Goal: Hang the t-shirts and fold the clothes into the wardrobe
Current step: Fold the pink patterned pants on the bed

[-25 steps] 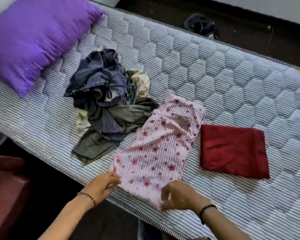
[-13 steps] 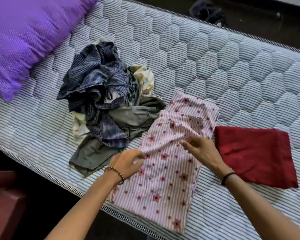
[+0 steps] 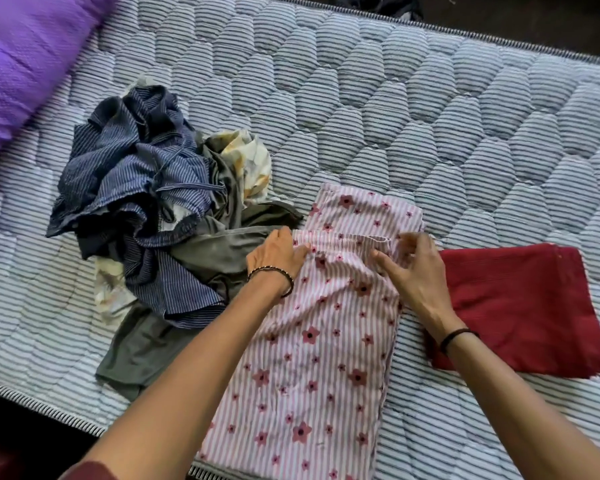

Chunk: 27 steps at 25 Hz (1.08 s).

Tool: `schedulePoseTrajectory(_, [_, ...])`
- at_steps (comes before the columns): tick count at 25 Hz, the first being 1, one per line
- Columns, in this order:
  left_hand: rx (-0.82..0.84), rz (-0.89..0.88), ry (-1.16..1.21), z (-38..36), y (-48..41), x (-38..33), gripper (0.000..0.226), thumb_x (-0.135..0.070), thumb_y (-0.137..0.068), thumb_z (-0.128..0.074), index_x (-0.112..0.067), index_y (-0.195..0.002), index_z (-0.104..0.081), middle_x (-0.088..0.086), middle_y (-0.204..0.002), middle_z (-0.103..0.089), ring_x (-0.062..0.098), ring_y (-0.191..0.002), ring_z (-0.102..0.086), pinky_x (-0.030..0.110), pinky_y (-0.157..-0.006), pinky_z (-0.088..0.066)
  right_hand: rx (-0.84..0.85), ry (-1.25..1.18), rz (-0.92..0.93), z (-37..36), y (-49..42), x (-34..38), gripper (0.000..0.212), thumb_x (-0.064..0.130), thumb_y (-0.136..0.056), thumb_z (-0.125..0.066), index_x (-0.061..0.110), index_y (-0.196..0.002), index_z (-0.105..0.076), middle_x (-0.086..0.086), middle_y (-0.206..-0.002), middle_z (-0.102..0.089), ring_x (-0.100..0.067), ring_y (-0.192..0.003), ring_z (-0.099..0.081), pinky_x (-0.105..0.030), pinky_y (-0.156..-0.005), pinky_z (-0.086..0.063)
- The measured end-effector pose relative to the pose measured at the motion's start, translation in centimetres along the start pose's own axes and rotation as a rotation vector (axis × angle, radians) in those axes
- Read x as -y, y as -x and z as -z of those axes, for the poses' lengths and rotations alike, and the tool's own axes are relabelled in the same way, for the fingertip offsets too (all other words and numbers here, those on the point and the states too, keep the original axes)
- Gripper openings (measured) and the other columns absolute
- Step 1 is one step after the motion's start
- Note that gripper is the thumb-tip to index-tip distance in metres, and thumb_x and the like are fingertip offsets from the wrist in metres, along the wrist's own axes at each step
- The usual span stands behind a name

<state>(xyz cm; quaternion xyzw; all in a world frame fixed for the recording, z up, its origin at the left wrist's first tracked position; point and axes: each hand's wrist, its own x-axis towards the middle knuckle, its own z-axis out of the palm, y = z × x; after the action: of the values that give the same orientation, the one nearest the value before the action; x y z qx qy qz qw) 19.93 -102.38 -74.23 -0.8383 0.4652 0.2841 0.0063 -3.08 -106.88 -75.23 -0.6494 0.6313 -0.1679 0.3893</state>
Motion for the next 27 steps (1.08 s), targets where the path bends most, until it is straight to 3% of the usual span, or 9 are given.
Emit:
schedulePoseTrajectory(4, [0.102,0.123,0.284,-0.5,-2.7,0.5,0.044,-0.058,-0.078,-0.073,-0.019,-0.090,-0.056,0.007,-0.100,-0.068,0.026,-0.093,-0.064,0.035,-0.075,-0.050,0.111,-0.114,-0.121,-0.3,-0.8,0.4,0.060,0.054,-0.084,-0.078,0.012,-0.121,-0.059,-0.001,-0.110,-0.064,-0.017,-0.098,-0.061,-0.026,-0.081,-0.047])
schedulePoseTrajectory(8, [0.119,0.114,0.503,0.5,-2.5,1.4,0.051,-0.061,-0.056,-0.087,-0.019,-0.073,-0.062,-0.005,-0.063,-0.065,0.013,-0.061,-0.062,0.026,-0.052,-0.045,0.272,-0.155,-0.154,0.1,-1.4,0.1,0.044,0.053,-0.082,-0.081,0.011,-0.087,-0.070,-0.006,-0.078,-0.073,-0.012,-0.068,-0.065,-0.029,-0.061,-0.043])
schedulePoseTrajectory(12, [0.037,-0.180,0.690,3.2,-2.3,0.6,0.043,-0.050,-0.059,-0.088,-0.018,-0.081,-0.070,0.004,-0.080,-0.074,0.015,-0.074,-0.067,0.032,-0.068,-0.053,0.275,-0.583,-0.120,2.4,-1.8,0.7,0.034,0.027,-0.086,-0.082,-0.002,-0.096,-0.069,-0.004,-0.084,-0.073,-0.012,-0.084,-0.069,-0.022,-0.073,-0.050])
schedulePoseTrajectory(14, [0.103,-0.186,0.851,3.6,-3.3,-1.0,0.043,-0.045,-0.060,-0.086,-0.017,-0.085,-0.065,0.012,-0.087,-0.072,0.018,-0.078,-0.063,0.033,-0.070,-0.053,0.200,-0.754,-0.202,2.8,-2.5,0.5,0.025,0.015,-0.088,-0.078,0.001,-0.108,-0.073,-0.005,-0.103,-0.079,-0.018,-0.102,-0.074,-0.023,-0.086,-0.058])
schedulePoseTrajectory(17, [0.240,-0.122,0.645,1.5,-5.6,-2.5,0.051,-0.044,-0.064,-0.088,-0.014,-0.093,-0.060,0.013,-0.091,-0.066,0.028,-0.088,-0.064,0.041,-0.082,-0.057,0.187,-0.619,-0.232,2.2,-3.5,-0.4,0.024,0.016,-0.090,-0.077,0.009,-0.112,-0.073,-0.005,-0.106,-0.079,-0.024,-0.107,-0.073,-0.040,-0.097,-0.057])
schedulePoseTrajectory(19, [0.205,-0.182,0.552,0.5,-6.6,-2.8,0.037,-0.041,-0.069,-0.084,-0.015,-0.089,-0.065,0.007,-0.088,-0.069,0.024,-0.085,-0.066,0.040,-0.085,-0.055,0.174,-0.611,-0.234,2.2,-4.1,-0.8,0.024,0.014,-0.091,-0.076,0.008,-0.113,-0.072,-0.007,-0.106,-0.078,-0.026,-0.106,-0.073,-0.045,-0.098,-0.054])
schedulePoseTrajectory(22, [0.080,-0.199,0.786,0.8,-6.8,-3.3,0.026,-0.021,-0.079,-0.082,-0.020,-0.097,-0.063,-0.006,-0.089,-0.065,0.010,-0.085,-0.062,0.032,-0.085,-0.053,0.106,-0.718,-0.221,2.6,-4.4,-1.0,0.030,0.014,-0.092,-0.075,0.004,-0.118,-0.067,-0.009,-0.110,-0.076,-0.023,-0.102,-0.073,-0.040,-0.095,-0.055])
schedulePoseTrajectory(24, [0.008,-0.158,0.761,0.6,-6.7,-3.3,0.038,-0.020,-0.081,-0.080,-0.018,-0.113,-0.060,-0.005,-0.097,-0.065,0.015,-0.092,-0.064,0.038,-0.090,-0.055,0.030,-0.524,-0.201,2.5,-4.6,-1.0,0.036,0.024,-0.089,-0.079,0.010,-0.118,-0.062,-0.004,-0.109,-0.073,-0.016,-0.095,-0.070,-0.035,-0.089,-0.056])
schedulePoseTrajectory(27, [-0.149,-0.186,0.419,-0.2,-5.7,-2.7,0.052,-0.028,-0.082,-0.077,-0.016,-0.126,-0.051,0.003,-0.116,-0.062,0.025,-0.105,-0.061,0.041,-0.091,-0.051,-0.170,-0.090,-0.093,2.2,-4.4,-1.2,0.043,0.024,-0.086,-0.081,0.010,-0.118,-0.057,-0.004,-0.112,-0.065,-0.020,-0.099,-0.063,-0.031,-0.086,-0.049])
